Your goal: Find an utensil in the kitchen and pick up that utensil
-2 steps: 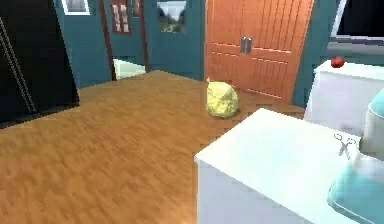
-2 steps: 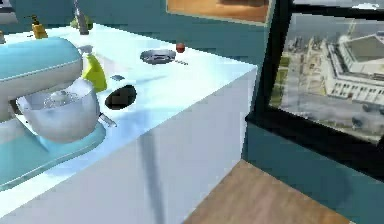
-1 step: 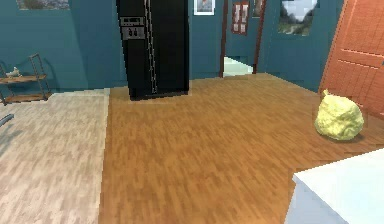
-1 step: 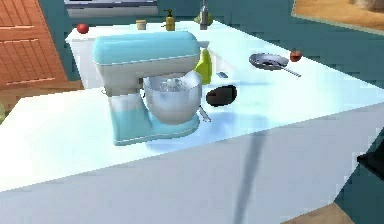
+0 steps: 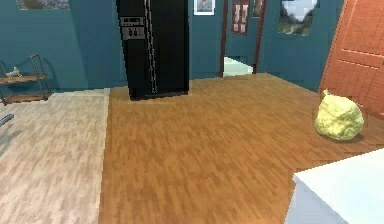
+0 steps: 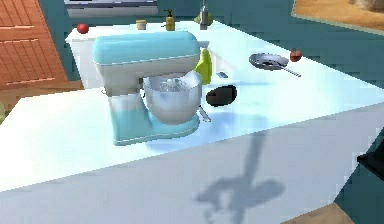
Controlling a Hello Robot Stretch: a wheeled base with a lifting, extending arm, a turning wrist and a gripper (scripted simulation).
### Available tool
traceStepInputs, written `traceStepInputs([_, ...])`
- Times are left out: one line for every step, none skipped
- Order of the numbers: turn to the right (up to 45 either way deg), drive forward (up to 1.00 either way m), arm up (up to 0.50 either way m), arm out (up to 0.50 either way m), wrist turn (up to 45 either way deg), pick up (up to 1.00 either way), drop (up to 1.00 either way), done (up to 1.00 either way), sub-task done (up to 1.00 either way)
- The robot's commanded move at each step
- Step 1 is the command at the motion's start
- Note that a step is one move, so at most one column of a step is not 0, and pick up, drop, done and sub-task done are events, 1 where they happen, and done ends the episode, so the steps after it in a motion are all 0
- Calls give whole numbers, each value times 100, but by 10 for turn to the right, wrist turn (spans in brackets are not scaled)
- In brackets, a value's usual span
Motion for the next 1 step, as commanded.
traceStepInputs([0,0,38,0,0,0,0,0,0])
